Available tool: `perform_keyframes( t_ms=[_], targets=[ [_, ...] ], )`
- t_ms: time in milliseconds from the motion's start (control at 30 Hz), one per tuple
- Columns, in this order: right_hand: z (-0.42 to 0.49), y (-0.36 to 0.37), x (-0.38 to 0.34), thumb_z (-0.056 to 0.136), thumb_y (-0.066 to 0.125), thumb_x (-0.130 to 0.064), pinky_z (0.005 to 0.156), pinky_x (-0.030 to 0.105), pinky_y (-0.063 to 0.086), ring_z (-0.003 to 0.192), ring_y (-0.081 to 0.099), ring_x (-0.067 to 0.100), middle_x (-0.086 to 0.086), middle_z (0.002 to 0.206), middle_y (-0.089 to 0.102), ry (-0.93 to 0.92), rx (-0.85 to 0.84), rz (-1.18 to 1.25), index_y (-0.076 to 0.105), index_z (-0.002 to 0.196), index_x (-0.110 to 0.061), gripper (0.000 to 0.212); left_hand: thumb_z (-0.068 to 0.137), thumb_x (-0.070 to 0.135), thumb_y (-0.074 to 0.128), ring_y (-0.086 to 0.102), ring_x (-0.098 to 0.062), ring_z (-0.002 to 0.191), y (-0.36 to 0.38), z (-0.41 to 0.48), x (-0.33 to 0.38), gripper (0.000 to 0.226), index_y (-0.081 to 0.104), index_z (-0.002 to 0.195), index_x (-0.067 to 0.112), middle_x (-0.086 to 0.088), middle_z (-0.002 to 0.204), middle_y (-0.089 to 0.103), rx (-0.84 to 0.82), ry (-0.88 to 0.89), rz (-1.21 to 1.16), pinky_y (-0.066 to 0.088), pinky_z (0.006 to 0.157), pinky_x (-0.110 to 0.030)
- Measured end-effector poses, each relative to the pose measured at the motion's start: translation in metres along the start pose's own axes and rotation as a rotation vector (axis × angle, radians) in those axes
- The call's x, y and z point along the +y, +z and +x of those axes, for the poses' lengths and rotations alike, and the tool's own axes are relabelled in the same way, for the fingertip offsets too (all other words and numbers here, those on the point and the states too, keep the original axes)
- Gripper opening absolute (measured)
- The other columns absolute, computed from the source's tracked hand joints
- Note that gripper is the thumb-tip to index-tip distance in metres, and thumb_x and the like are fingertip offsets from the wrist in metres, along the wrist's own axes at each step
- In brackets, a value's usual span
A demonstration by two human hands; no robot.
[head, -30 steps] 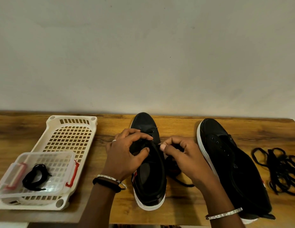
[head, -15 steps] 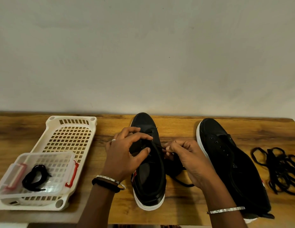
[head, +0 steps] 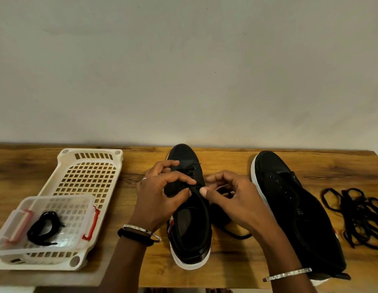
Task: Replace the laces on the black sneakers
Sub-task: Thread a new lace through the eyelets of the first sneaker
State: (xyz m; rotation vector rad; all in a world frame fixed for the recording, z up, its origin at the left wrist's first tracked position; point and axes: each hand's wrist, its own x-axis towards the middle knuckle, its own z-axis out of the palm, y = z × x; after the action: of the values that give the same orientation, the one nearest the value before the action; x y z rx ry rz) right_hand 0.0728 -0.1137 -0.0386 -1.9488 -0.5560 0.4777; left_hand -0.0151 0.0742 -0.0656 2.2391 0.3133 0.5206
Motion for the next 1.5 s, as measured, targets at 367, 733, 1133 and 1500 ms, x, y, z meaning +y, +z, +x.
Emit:
perform_keyframes(
  t_ms=[367,733,1133,1500],
  targets=[
    [0.004,0.021,-0.006,0.091,0.044,-0.048,0.072,0.035,0.047,0.077,0.055,0.004,-0.017,0.077,0.06,-0.252,0.088,-0.418,0.065,0.086,-0.029,0.029,0.069,0.059,0.064,0.05,-0.011,0.124,0.0,0.001,-0.003,0.036,0.067,0.104,0.055,0.021,0.131,0.052,0.005,0.016,-0.005,0.045,0.097,-0.056],
    [0.003,0.035,-0.02,0.095,0.053,-0.015,0.043,0.017,0.04,0.047,0.051,0.008,-0.003,0.05,0.051,0.456,-0.002,0.547,0.055,0.056,-0.016,0.039,0.067,0.071,0.061,0.046,-0.007,0.124,-0.004,-0.001,0.0,0.036,0.062,0.102,0.065,0.026,0.135,0.048,-0.013,0.006,0.05,0.043,0.097,-0.058],
    [0.005,0.035,-0.012,0.093,0.059,-0.025,0.061,0.029,0.042,0.056,0.054,0.007,-0.006,0.054,0.057,0.351,0.042,0.282,0.064,0.056,-0.02,0.038,0.073,0.06,0.064,0.05,-0.01,0.122,-0.003,-0.001,-0.002,0.032,0.069,0.104,0.052,0.021,0.138,0.047,-0.048,0.059,-0.032,0.047,0.096,-0.052],
    [0.001,0.03,-0.015,0.091,0.063,-0.024,0.068,0.025,0.046,0.067,0.06,0.008,-0.006,0.061,0.066,0.392,0.076,0.246,0.072,0.06,-0.019,0.032,0.069,0.053,0.067,0.055,-0.009,0.118,-0.004,-0.002,-0.001,0.027,0.072,0.094,0.047,0.021,0.135,0.048,-0.044,0.031,-0.082,0.048,0.098,-0.044]
  ],
)
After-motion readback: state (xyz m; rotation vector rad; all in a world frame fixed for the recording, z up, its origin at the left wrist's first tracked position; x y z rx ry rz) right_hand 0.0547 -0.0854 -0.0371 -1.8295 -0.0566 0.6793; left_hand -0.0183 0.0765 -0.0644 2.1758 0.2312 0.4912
